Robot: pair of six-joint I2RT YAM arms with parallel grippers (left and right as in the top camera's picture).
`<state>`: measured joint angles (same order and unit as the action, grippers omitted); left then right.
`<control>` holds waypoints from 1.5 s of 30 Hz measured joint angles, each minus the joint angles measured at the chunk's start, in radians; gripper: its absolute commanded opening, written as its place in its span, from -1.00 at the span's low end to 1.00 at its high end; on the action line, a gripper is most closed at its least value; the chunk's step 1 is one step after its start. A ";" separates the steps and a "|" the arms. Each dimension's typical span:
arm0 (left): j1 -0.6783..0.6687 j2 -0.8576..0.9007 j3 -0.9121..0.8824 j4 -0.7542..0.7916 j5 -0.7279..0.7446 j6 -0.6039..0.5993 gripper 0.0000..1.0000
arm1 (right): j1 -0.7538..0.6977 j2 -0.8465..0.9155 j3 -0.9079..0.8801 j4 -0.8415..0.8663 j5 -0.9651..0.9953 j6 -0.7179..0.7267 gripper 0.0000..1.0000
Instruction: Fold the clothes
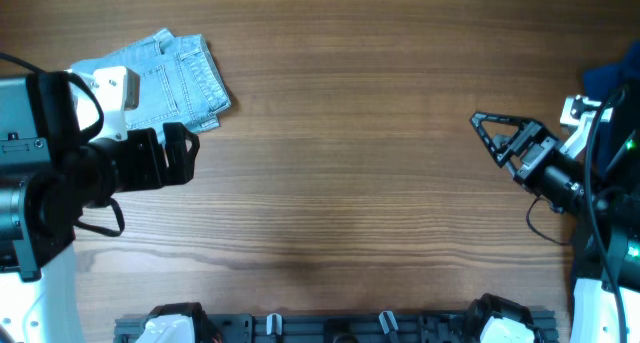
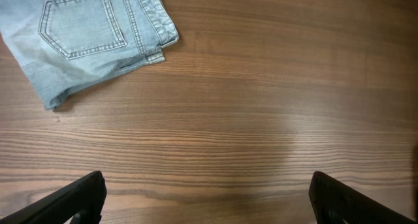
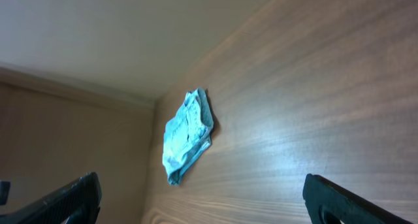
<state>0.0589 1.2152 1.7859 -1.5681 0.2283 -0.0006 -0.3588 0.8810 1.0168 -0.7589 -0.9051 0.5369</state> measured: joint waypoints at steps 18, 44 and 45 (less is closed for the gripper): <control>0.000 0.000 0.000 0.000 0.000 0.000 1.00 | 0.444 -0.423 -0.043 0.023 0.320 -0.722 0.99; 0.000 0.000 -0.001 0.000 0.000 0.000 1.00 | 0.435 -0.864 -0.954 0.673 0.468 -0.821 0.99; 0.000 0.000 -0.001 0.001 0.000 0.000 1.00 | 0.435 -0.864 -0.969 0.676 0.467 -0.818 0.99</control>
<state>0.0589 1.2152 1.7851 -1.5673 0.2279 -0.0006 0.0761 0.0170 0.0475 -0.0826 -0.4377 -0.2810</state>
